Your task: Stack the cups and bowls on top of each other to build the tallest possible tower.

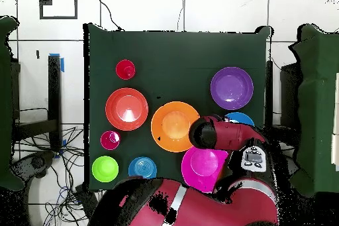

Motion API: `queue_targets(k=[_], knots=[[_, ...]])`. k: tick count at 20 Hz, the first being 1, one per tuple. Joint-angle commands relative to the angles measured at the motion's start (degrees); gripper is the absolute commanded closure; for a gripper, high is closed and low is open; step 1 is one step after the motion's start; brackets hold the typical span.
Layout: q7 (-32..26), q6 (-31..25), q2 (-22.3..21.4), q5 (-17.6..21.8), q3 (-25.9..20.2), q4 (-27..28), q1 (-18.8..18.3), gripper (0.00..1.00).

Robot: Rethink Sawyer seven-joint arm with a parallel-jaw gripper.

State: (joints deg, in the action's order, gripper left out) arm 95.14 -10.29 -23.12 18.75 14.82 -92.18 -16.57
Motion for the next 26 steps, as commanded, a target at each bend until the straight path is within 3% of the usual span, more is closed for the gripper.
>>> queue_targets(k=[1,26], knots=[[7.13,0.57,2.52,0.2,-3.83,-1.02,0.36,0.0],[5.95,-0.22,6.37,0.68,-1.02,1.28,0.14,0.0]])
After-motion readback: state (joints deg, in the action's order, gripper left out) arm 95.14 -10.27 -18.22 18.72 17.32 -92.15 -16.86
